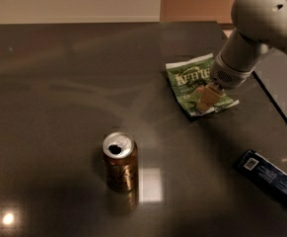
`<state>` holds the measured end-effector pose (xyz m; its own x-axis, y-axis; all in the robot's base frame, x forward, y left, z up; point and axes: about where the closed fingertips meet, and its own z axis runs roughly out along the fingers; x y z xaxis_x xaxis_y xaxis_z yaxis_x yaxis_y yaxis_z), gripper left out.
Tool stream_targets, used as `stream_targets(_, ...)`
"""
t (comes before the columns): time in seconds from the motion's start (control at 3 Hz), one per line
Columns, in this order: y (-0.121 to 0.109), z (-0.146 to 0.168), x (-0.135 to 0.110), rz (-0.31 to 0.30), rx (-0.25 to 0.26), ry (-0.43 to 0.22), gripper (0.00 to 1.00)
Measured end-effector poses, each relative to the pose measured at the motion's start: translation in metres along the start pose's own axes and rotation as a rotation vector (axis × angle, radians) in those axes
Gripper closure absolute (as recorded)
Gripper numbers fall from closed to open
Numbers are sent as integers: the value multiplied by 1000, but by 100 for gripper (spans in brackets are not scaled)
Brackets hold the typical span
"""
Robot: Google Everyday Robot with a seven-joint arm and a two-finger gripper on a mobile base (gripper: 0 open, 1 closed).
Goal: Move green jalapeno chip bag near orange can
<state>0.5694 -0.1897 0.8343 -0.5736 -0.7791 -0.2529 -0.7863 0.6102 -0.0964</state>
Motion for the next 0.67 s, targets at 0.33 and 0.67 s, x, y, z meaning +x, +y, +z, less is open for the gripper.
stream_targets(0.33, 11, -13, -4, -28, -17, -23, 87)
stream_targets(0.67, 35, -27, -5, -80, -52, -38, 100)
